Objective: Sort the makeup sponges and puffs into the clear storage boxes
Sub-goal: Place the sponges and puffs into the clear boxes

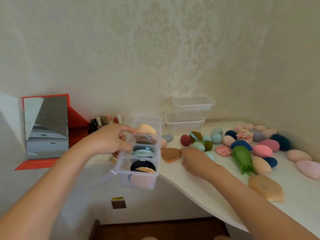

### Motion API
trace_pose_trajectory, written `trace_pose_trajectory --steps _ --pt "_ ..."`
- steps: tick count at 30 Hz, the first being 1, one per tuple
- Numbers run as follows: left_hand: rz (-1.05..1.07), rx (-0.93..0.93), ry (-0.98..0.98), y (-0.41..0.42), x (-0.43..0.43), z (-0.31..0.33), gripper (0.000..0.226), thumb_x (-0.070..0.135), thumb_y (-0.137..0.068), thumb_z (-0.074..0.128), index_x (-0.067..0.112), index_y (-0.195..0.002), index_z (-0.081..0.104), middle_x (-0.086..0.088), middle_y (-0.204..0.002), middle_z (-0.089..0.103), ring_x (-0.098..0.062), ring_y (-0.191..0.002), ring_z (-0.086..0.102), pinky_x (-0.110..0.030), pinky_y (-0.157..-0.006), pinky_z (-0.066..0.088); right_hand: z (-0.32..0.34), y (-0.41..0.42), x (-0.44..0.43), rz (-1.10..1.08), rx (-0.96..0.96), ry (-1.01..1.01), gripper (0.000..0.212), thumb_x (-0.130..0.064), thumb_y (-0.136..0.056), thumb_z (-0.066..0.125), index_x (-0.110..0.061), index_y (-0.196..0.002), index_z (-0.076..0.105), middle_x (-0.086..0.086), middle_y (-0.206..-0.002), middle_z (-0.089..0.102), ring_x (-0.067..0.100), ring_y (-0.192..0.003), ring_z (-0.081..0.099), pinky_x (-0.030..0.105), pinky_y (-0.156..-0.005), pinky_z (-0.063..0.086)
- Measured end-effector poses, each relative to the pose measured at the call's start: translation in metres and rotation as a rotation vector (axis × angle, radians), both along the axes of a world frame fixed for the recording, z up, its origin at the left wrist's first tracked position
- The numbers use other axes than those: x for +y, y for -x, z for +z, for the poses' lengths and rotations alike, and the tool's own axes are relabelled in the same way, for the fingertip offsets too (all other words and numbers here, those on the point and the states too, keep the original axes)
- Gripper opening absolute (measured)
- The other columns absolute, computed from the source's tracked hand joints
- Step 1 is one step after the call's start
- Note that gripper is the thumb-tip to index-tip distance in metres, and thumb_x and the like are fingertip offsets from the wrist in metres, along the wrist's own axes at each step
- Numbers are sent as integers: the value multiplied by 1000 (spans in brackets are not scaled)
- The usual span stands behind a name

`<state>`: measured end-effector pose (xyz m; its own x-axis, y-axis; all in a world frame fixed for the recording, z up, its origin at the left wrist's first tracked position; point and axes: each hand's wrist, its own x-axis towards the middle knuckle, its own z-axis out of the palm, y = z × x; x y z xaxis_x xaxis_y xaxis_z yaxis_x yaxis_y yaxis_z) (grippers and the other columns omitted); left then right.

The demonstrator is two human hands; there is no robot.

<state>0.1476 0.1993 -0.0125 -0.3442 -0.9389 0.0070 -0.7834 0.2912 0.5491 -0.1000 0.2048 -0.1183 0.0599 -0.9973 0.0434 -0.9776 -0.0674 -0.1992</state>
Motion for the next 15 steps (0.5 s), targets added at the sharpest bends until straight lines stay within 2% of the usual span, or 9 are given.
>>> trace_pose_trajectory --steps 3,5,9,11,13,14,15 --pt "-34 -8 2 12 2 -4 48 7 -81 67 28 -123 55 -2 -69 47 -1 -40 48 -12 -42 39 9 12 -2 -32 -68 -34 45 -27 -91 58 -13 -132 47 5 -125 51 19 -112 52 28 -96 43" --pt "-45 -2 -15 23 2 -8 49 9 -81 67 29 -124 54 0 -69 52 -4 -44 55 -19 -49 46 13 20 -2 -28 -123 -31 46 -29 -86 65 -15 -128 52 2 -119 50 17 -107 54 26 -93 44" --pt "-66 19 -18 52 4 -18 48 10 -78 68 29 -121 55 4 -61 55 -9 -46 59 -18 -47 44 13 31 -2 -9 -126 77 16 -26 -81 71 -15 -90 63 -1 -97 46 14 -85 50 24 -74 42" --pt "-70 52 -20 64 3 -25 47 11 -77 68 28 -119 56 5 -59 56 -10 -47 60 -21 -53 50 13 34 -2 -3 -172 103 18 -23 -80 71 -20 -72 55 -1 -89 51 11 -73 48 23 -65 38" --pt "-62 50 -11 74 2 -33 45 15 -76 69 30 -117 57 8 -57 58 -9 -49 63 -32 -71 55 15 38 -2 -7 -236 144 10 -18 -81 68 -14 -75 61 2 -82 59 9 -65 47 23 -62 39" --pt "-54 46 -4 77 1 -37 45 16 -75 69 30 -116 57 8 -57 59 -8 -49 63 -35 -76 53 19 41 -1 -15 -262 174 6 -16 -82 67 -11 -80 65 1 -80 60 8 -64 47 22 -62 38" --pt "-43 65 -6 80 0 -40 44 16 -75 69 30 -115 58 8 -58 58 -6 -46 62 -33 -71 53 22 43 0 -30 -295 207 7 -15 -82 66 -9 -84 67 0 -79 60 8 -64 48 19 -61 37"
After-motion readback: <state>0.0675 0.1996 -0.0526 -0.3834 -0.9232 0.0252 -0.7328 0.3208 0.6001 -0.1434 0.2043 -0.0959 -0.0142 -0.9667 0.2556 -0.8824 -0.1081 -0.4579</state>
